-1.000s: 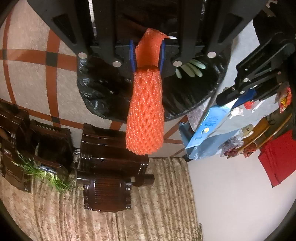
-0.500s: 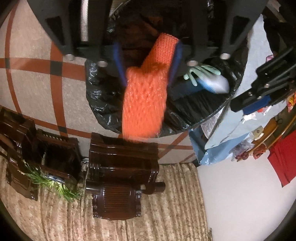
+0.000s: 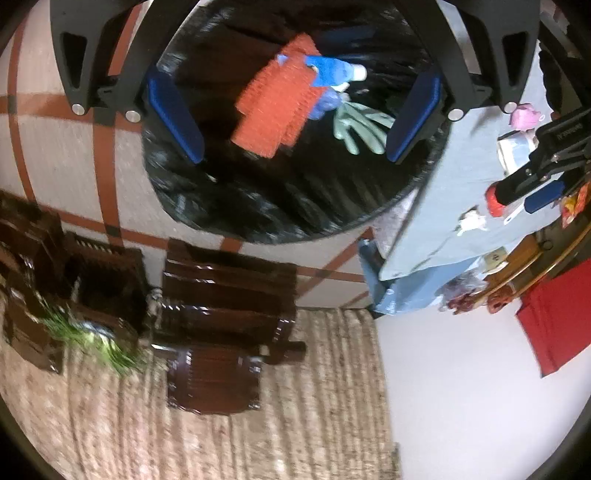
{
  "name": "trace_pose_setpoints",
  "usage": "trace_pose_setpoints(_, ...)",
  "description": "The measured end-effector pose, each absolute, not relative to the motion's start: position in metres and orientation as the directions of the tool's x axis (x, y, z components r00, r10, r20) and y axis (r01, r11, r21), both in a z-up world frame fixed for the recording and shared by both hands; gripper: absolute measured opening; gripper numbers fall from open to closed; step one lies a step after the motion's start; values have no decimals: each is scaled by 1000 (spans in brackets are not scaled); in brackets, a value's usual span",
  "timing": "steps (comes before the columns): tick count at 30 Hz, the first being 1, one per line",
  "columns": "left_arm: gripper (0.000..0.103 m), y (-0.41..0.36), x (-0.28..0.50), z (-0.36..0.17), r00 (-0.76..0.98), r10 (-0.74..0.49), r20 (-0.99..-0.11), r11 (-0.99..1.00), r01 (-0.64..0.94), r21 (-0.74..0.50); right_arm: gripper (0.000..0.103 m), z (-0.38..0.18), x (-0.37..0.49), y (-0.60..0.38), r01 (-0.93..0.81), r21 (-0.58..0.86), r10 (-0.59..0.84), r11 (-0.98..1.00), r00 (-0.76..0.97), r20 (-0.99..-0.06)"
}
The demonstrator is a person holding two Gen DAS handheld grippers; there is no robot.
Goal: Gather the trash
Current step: 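Move both open tools back over the table toward the remaining items, then grasp the blue-and-white packet with the right tool while the left tool grasps the green glove and white mask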
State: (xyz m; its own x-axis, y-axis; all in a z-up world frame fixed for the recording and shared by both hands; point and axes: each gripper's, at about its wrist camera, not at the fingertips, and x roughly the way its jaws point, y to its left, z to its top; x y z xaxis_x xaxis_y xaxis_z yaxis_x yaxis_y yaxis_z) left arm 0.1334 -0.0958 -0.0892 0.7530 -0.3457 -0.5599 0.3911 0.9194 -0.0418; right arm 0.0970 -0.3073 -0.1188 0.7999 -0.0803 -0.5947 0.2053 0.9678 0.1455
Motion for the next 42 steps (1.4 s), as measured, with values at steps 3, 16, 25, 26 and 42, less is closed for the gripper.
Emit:
trace_pose_setpoints(3, 93, -71, 131, -85, 779, -296, -553, 941, 337, -29, 97, -112, 105, -287, 154, 138, -46, 978, 814, -579)
trace_pose_setpoints(16, 93, 48, 121, -80, 839, -95, -535, 992, 126, 21, 97, -103, 143, -177, -74, 121, 129, 990, 831, -541)
trace_pose_setpoints(25, 93, 114, 118, -93, 840, 17, -542, 999, 10, 46, 97, -119, 166, -110, -177, 111, 208, 978, 820, -533)
trace_pose_setpoints(26, 93, 120, 119, -95, 838, 26, -544, 999, -1, 47, 97, -123, 169, -103, -184, 106, 212, 977, 818, -534)
trace_pose_setpoints(42, 93, 179, 143, -145, 788, 74, -611, 997, -58, 46, 97, -173, 213, -29, -280, 147, 309, 949, 714, -628)
